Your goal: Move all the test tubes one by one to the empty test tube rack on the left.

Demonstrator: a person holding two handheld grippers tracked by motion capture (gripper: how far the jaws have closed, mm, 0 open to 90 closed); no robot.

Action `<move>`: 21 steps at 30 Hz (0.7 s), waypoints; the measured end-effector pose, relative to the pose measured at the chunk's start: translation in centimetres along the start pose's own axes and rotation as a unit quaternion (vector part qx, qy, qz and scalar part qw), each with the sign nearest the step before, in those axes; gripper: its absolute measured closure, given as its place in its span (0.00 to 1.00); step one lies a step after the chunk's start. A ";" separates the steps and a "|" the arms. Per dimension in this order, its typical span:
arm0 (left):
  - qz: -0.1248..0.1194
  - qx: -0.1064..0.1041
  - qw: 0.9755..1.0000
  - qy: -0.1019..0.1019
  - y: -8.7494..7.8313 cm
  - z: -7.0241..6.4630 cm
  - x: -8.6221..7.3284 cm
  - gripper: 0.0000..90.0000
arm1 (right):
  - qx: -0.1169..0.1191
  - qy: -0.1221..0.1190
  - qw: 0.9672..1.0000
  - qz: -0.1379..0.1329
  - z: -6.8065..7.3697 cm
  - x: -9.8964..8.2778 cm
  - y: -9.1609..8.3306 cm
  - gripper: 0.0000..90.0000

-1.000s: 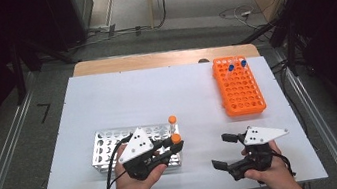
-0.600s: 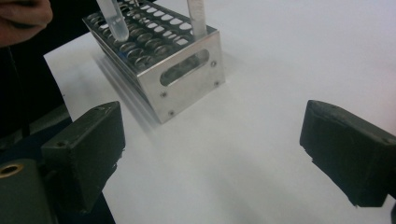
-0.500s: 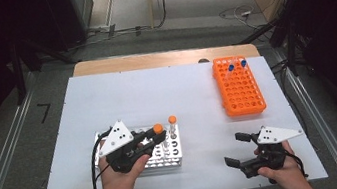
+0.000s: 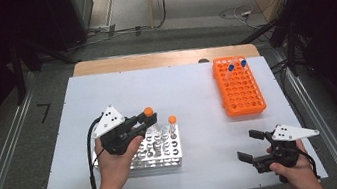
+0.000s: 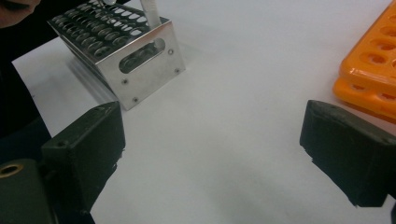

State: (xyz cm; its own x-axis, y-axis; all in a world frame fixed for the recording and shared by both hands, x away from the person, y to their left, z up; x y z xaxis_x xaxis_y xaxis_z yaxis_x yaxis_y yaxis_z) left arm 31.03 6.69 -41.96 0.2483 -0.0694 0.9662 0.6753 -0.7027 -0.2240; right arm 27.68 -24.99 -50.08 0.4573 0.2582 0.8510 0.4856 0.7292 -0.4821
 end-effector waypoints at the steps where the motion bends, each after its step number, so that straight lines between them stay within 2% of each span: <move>1: 0.003 0.001 1.000 0.000 0.3 0.1 0.0 0.83 | -0.002 0.001 1.000 0.002 -0.1 -0.1 0.0 0.06; 6: 0.008 0.004 1.000 -0.004 1.9 0.5 -0.2 0.83 | -0.005 0.004 1.000 0.001 -0.5 -0.1 0.0 0.06; 10: 0.018 0.004 1.000 -0.010 2.9 0.6 -1.0 0.83 | -0.005 0.006 1.000 -0.001 -0.6 -0.1 -0.1 0.06; 15: 0.032 0.013 0.999 -0.012 3.4 1.0 -1.9 0.83 | -0.005 0.007 1.000 -0.003 -0.8 -0.2 -0.1 0.06; 21: 0.055 0.013 0.998 -0.012 3.8 0.9 -3.1 0.83 | -0.003 0.007 1.000 -0.003 -0.7 -0.1 -0.1 0.06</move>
State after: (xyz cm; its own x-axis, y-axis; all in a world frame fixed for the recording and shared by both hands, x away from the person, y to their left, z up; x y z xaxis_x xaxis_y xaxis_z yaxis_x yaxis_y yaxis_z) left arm 33.47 4.93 -45.90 0.3395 -0.1278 0.9319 0.6601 -0.6735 -0.3328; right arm 28.09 -25.56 -50.30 0.4651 0.2455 0.8505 0.4928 0.7263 -0.4791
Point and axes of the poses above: each handheld gripper's, and its own axes: y roughly forward along the jaws, x roughly out of its top, z roughly to its left, the point moved 8 cm from there along y, roughly forward along the jaws, and after that the axes turned 2 degrees about y, right-handed, at the moved point
